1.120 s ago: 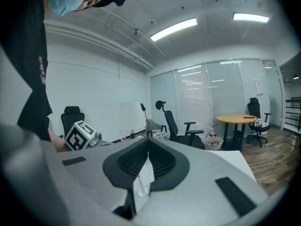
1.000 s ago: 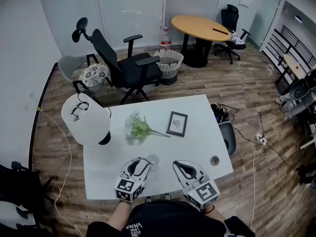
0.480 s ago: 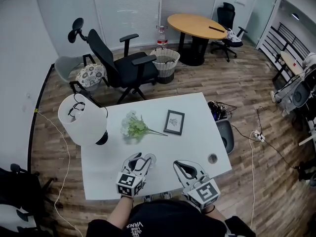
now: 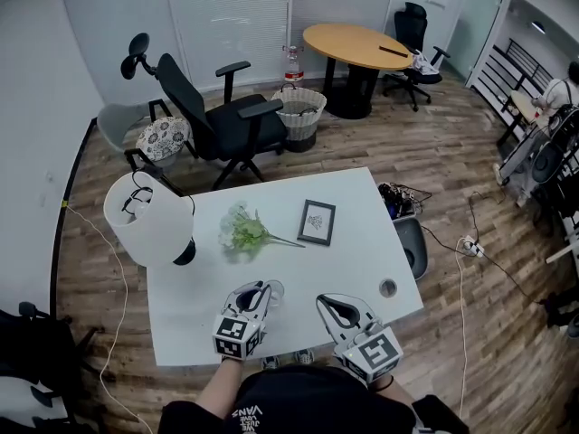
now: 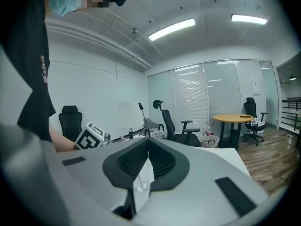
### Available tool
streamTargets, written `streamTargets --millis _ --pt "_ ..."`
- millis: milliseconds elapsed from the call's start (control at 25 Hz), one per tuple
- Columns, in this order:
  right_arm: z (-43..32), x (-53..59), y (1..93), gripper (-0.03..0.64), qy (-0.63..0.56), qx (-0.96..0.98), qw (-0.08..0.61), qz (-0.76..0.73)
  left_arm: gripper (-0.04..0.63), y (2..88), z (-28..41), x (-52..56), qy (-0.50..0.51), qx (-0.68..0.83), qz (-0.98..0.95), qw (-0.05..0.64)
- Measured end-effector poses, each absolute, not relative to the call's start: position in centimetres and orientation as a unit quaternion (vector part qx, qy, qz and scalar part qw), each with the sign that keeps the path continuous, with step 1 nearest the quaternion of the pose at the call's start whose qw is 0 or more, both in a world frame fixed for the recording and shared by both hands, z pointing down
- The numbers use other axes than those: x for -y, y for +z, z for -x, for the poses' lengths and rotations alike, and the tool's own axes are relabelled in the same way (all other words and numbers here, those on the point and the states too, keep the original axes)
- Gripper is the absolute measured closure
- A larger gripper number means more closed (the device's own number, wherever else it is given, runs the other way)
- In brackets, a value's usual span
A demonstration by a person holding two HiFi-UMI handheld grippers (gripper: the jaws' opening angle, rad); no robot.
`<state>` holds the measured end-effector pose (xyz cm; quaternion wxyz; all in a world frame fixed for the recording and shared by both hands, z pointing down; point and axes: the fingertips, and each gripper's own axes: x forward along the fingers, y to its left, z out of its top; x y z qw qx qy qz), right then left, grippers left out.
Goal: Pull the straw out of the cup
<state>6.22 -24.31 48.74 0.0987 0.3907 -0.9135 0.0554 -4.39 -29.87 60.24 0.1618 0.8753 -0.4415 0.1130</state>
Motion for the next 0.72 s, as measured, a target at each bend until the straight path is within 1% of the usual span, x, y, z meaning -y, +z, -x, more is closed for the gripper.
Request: streamTargets --millis 80,720 --pt "-6.3 24.3 48.9 0.6 0.054 0.914 0.097 -0.391 0.548 60.3 4.6 29.9 0.114 0.445 -0.874 0.161" --pt "-6.1 24.3 48.7 0.6 0.054 0.916 0.095 -0.385 0.557 58.9 5.2 29.6 0.109 0.454 -0.872 0.149"
